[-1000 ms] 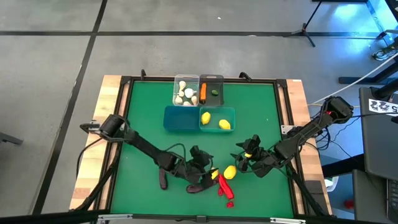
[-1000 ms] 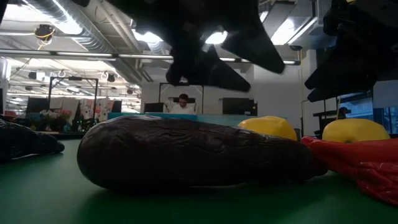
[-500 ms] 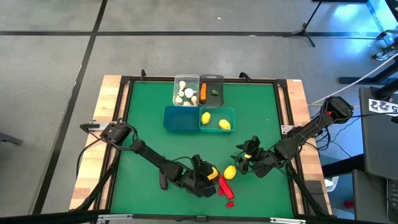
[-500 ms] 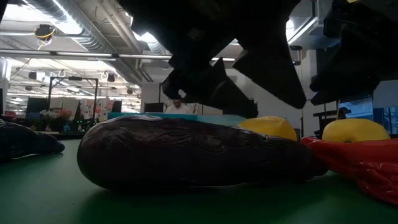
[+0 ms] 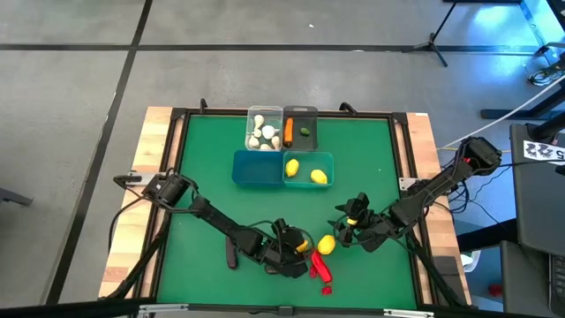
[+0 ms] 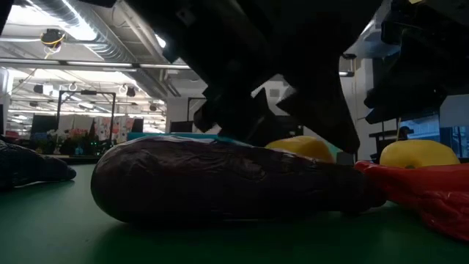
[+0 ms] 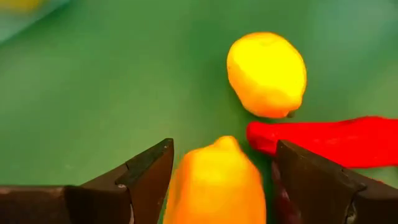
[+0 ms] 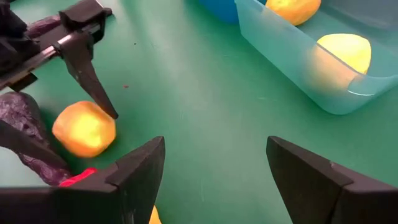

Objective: Sort produce into baskets
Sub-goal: Put the yellow lemon into the green bin

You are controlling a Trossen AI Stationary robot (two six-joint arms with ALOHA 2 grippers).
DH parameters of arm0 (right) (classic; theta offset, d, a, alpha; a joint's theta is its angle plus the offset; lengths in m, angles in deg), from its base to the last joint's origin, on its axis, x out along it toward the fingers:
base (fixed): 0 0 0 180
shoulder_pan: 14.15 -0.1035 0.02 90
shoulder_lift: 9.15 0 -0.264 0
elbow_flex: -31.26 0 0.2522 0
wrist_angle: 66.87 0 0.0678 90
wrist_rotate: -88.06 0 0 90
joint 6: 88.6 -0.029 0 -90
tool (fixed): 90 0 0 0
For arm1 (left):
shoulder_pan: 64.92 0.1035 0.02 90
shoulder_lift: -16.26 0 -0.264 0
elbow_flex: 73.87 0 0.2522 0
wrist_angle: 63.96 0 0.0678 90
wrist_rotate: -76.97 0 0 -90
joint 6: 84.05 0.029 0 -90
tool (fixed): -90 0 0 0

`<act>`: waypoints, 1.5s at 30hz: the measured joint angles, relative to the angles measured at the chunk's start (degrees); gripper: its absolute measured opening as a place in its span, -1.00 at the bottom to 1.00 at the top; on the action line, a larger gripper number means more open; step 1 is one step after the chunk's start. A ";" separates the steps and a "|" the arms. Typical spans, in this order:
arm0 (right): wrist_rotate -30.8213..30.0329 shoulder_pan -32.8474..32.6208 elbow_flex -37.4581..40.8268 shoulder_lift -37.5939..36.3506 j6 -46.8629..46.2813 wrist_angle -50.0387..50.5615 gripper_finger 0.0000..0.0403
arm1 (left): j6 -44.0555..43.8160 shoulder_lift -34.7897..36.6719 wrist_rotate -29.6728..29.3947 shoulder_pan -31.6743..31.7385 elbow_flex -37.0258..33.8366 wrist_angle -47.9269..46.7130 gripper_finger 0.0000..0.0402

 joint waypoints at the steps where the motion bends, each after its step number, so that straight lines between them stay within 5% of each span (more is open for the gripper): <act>1: 0.00 0.00 0.00 0.00 0.02 0.06 0.39 | -0.24 0.00 0.50 0.06 0.00 -0.32 0.38; 10: -0.08 0.00 0.00 0.00 0.04 0.06 0.39 | -6.61 0.00 2.69 0.68 -0.02 -7.58 0.37; 21: -0.09 0.00 0.00 0.00 0.08 0.09 0.39 | -2.83 0.00 2.75 0.85 -0.02 -11.55 -0.02; 26: -0.08 0.00 0.00 0.00 0.10 0.17 0.39 | -1.16 0.94 2.83 1.83 -0.04 -11.54 -0.02; 45: -0.09 0.00 0.00 -0.02 0.11 0.27 0.39 | 16.94 8.74 -1.77 17.83 -0.04 -9.38 0.02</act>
